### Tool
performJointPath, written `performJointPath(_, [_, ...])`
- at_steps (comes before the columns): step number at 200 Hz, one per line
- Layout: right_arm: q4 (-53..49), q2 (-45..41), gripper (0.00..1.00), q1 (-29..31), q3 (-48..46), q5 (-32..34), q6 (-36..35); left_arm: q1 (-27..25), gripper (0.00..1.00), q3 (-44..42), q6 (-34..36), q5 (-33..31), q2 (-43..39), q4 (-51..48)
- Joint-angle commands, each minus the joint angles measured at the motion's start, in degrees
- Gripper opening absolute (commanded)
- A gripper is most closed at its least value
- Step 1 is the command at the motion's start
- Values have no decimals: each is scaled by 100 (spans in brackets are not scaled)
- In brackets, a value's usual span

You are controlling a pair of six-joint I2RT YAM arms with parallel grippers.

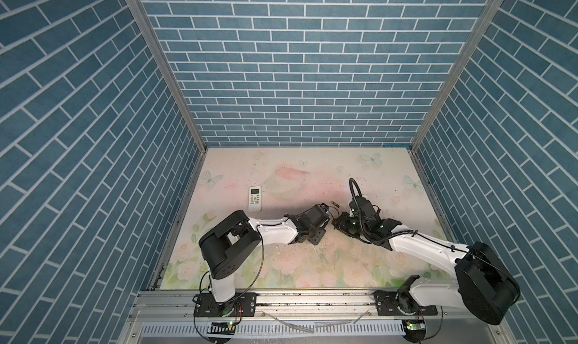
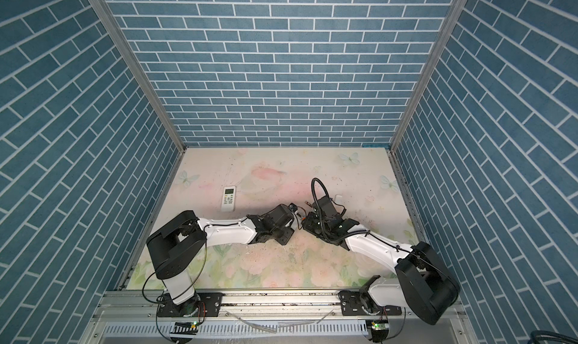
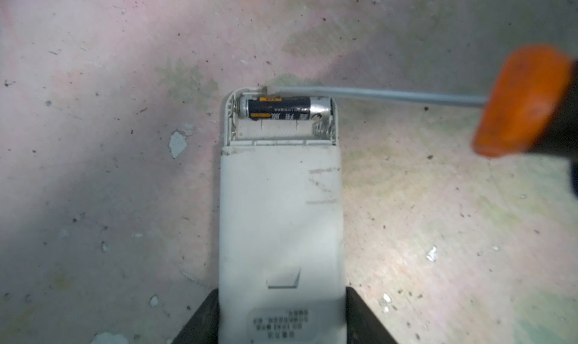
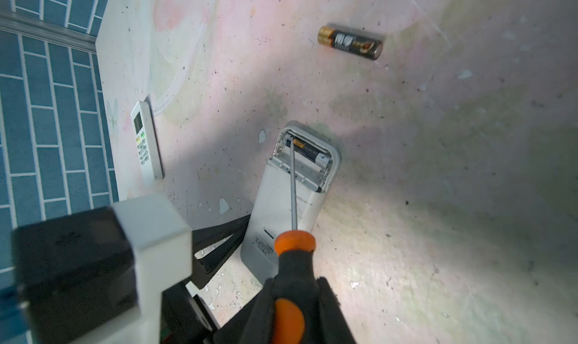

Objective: Unload the batteries from the remote control

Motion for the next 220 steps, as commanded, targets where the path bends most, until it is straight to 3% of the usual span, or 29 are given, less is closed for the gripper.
performJointPath(1, [-143,-194,0,90,116,126,111,-14,59,-427,-175,535,733,-1319])
performJointPath(108, [28,-511,0,371,-588,551,650,-21,62,-487,-586,517,542,-1348])
performJointPath(220, [536,-222,0,421,-831,700,864,-57,59,-628,-810,692,388,-1329])
